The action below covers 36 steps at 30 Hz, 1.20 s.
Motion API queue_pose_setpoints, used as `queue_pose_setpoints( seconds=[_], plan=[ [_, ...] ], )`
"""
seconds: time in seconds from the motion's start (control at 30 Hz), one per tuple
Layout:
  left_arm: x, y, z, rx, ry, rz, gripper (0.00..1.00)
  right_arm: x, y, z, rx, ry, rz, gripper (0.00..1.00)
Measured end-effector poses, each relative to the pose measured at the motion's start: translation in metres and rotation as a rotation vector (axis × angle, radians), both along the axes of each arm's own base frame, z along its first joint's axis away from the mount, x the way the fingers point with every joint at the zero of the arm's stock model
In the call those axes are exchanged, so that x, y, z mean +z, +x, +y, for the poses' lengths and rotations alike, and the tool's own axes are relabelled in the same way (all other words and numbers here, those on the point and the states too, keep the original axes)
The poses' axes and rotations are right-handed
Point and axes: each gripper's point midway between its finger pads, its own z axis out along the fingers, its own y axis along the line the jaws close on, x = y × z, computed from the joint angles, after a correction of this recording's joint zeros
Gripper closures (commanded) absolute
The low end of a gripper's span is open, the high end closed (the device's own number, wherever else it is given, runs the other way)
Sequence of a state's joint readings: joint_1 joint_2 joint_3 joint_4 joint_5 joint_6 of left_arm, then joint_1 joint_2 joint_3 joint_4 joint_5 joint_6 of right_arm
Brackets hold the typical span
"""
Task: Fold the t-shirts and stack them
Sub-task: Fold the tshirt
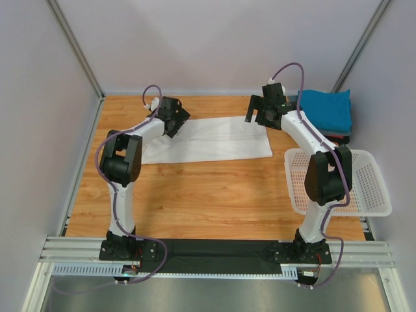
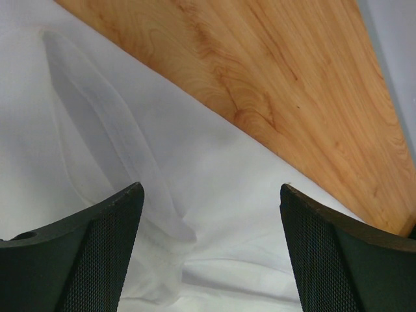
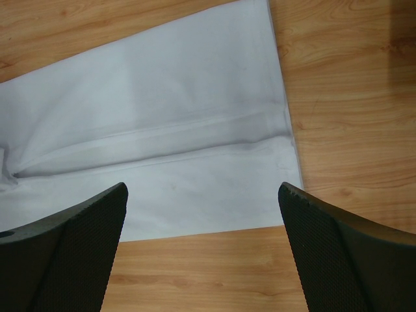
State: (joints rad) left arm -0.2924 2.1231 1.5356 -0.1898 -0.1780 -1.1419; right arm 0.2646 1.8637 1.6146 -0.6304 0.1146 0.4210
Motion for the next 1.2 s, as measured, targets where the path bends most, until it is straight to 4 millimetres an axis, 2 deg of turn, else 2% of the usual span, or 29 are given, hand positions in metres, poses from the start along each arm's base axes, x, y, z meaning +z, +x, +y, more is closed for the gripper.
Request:
queue_pose_setpoints(
  seconds=[0.2,0.37,0.47,0.6,0.77,0.87,0.93,1.03,1.2],
  plan=[
    [0.002,0.014,-0.003,-0.03,0.02,-0.045,0.09,-0.004,0.0,0.001,0.005,0.006,0.008,0.0],
    [0.018,0.033,-0.009,-0.059,0.029,-0.115,0.09,-0.015,-0.003,0.002,0.01,0.008,0.035,0.0],
    [0.027,0.036,-0.009,-0.071,0.037,-0.145,0.08,-0.018,-0.004,0.001,0.01,0.006,0.041,0.0],
    [0.038,0.015,0.001,-0.077,0.074,-0.136,0.07,-0.02,-0.005,0.001,0.011,0.005,0.045,0.0],
    [0.077,-0.019,0.02,-0.044,0.104,-0.16,0.06,-0.019,-0.006,0.004,0.02,0.019,0.048,0.0],
    [0.09,-0.024,0.024,-0.028,0.102,-0.177,0.06,-0.019,-0.006,0.006,0.024,0.03,0.048,0.0],
    [0.082,-0.026,0.024,-0.023,0.1,-0.159,0.06,-0.02,-0.006,0.007,0.026,0.035,0.049,0.0],
    [0.059,-0.028,0.024,-0.019,0.102,-0.104,0.06,-0.024,-0.008,0.006,0.025,0.033,0.057,0.0],
    [0.008,-0.033,0.025,-0.014,0.121,0.009,0.07,-0.025,-0.008,0.003,0.018,0.016,0.06,0.0]
  ],
)
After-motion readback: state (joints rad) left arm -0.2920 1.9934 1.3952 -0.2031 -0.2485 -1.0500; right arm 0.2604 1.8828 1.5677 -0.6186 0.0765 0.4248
